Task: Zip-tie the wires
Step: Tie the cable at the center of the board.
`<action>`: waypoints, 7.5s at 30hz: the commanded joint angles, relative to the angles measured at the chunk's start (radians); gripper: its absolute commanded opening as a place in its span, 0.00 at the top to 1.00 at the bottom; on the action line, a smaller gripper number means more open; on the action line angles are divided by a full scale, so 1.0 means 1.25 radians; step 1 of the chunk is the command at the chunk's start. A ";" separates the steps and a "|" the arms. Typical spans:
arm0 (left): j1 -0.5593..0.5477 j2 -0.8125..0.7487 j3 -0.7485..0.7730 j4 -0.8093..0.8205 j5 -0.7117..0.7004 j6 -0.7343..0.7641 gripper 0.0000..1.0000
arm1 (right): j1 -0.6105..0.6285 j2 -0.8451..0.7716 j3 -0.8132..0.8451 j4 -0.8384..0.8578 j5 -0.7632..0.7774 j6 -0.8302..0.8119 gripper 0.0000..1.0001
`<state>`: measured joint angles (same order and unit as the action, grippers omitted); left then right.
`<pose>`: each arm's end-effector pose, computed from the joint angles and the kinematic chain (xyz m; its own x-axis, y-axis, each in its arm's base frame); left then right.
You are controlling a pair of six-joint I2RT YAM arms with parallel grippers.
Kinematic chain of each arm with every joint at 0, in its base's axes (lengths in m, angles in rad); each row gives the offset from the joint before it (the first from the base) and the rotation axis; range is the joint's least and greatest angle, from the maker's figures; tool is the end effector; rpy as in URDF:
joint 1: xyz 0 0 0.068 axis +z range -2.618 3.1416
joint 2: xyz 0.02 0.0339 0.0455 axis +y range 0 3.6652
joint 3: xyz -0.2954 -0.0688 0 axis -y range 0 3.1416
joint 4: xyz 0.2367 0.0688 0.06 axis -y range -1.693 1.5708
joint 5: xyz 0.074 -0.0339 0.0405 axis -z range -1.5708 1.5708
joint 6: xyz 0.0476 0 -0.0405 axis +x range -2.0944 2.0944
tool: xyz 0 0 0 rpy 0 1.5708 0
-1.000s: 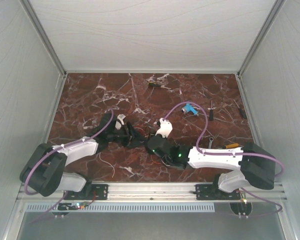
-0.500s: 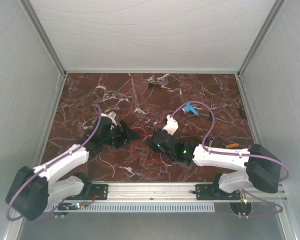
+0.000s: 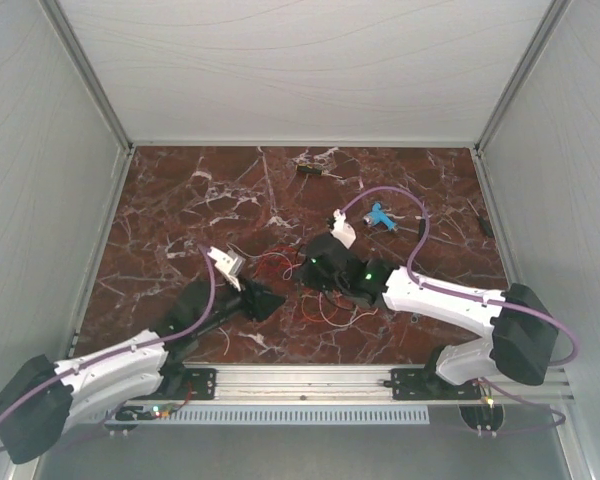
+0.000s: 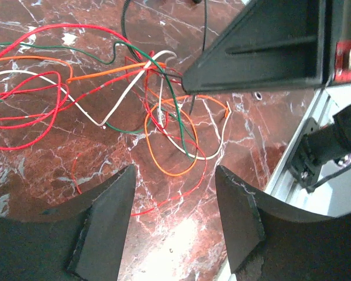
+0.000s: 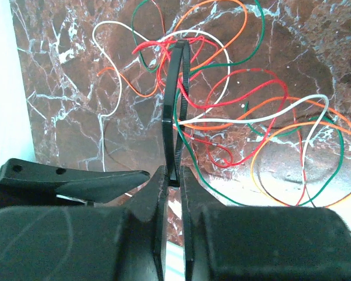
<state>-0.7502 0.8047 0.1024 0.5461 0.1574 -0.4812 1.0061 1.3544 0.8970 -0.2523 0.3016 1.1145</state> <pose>0.1077 -0.1106 0.2004 -0.4650 -0.1915 -0.8644 0.6446 0.5960 -0.4788 0.1650 0.2341 0.2735 -0.7695 0.3871 -0.5080 0.0108 0.8032 0.5957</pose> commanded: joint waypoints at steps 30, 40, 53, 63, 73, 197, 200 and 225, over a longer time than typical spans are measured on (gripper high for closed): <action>-0.006 0.358 0.041 0.520 0.055 0.014 0.66 | -0.026 0.018 0.017 -0.043 -0.105 0.085 1.00; -0.005 0.389 0.042 0.547 0.040 -0.009 0.93 | -0.028 0.018 0.008 -0.028 -0.129 0.100 1.00; -0.006 0.282 0.008 0.418 0.008 -0.032 1.00 | -0.056 0.015 0.002 -0.034 -0.124 0.092 1.00; -0.014 0.159 -0.072 0.305 0.003 -0.033 1.00 | -0.081 0.034 0.017 -0.037 -0.134 0.074 1.00; -0.025 0.098 -0.094 0.242 -0.007 -0.036 1.00 | -0.089 0.046 0.025 -0.034 -0.141 0.067 1.00; -0.088 -0.324 -0.034 -0.508 -0.035 -0.349 1.00 | -0.279 0.283 0.160 -0.012 -0.177 -0.061 1.00; -0.089 -0.334 -0.036 -0.519 -0.038 -0.352 1.00 | -0.295 0.302 0.182 -0.018 -0.177 -0.072 1.00; -0.089 -0.271 -0.016 -0.441 -0.056 -0.315 0.62 | -0.315 0.331 0.206 0.022 -0.325 -0.161 0.86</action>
<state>-0.8558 0.4347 0.0288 -0.0338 0.0731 -0.9058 0.6140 1.7802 1.1366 -0.2802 -0.0460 0.9611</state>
